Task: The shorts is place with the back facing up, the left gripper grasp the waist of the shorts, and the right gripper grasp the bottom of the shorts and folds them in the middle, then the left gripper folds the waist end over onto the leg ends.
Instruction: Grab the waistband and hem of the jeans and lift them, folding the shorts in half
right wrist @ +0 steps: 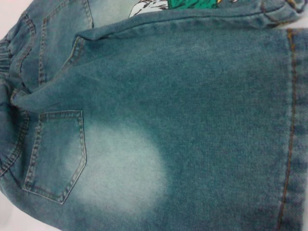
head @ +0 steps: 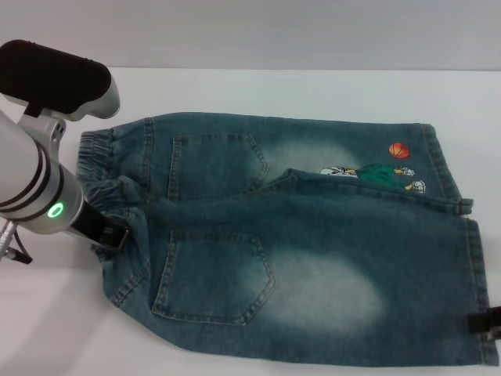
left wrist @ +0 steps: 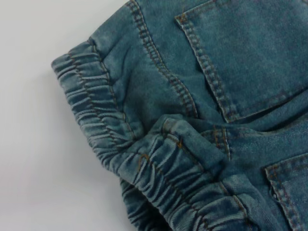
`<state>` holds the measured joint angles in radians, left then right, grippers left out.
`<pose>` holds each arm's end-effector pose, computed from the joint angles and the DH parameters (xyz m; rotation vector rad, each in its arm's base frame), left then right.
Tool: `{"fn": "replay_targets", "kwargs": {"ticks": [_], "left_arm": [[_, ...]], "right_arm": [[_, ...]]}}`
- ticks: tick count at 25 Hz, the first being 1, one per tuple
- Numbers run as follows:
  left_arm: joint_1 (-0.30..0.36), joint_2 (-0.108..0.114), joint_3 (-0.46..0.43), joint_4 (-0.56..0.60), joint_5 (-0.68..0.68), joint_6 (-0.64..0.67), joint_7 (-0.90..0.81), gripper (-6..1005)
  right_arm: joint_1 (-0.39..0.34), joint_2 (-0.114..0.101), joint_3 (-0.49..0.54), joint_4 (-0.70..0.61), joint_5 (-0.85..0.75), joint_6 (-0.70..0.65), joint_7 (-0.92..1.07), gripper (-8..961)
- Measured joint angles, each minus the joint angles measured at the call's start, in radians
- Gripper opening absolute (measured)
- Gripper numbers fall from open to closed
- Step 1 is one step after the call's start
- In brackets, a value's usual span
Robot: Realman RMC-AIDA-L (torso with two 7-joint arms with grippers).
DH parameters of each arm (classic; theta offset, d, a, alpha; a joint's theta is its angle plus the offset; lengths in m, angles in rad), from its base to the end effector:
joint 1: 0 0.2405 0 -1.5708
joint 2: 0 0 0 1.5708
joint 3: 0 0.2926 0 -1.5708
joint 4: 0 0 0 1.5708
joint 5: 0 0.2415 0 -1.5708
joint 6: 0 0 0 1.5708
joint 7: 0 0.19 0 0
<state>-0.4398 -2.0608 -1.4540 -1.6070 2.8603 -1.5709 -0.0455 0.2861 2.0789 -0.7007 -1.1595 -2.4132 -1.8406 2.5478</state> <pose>-0.2354 0.3761 -0.0507 -2.0939 -1.2176 0.5772 0.3722 0.2875 0.0118 -2.1554 2.0755 0.1305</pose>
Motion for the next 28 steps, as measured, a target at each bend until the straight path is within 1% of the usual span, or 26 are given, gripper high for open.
{"fn": "replay_targets", "kwargs": {"ticks": [3,15,20,28], "left_arm": [[0.000,0.000,0.000,-0.003,0.002,-0.003,-0.001,202],[-0.022,0.001,0.000,-0.002,0.004,-0.008,-0.002,202],[-0.025,0.001,0.000,0.003,0.004,-0.009,0.002,202],[-0.026,0.001,0.000,0.004,0.002,-0.010,0.005,201]], "right_arm": [[-0.008,0.002,0.012,0.004,-0.001,-0.001,0.000,432],[-0.014,0.003,0.021,0.017,-0.007,-0.002,0.001,646],[-0.018,0.003,0.024,0.017,-0.018,0.000,0.003,684],[-0.022,0.004,0.023,0.032,-0.018,0.006,0.003,684]]}}
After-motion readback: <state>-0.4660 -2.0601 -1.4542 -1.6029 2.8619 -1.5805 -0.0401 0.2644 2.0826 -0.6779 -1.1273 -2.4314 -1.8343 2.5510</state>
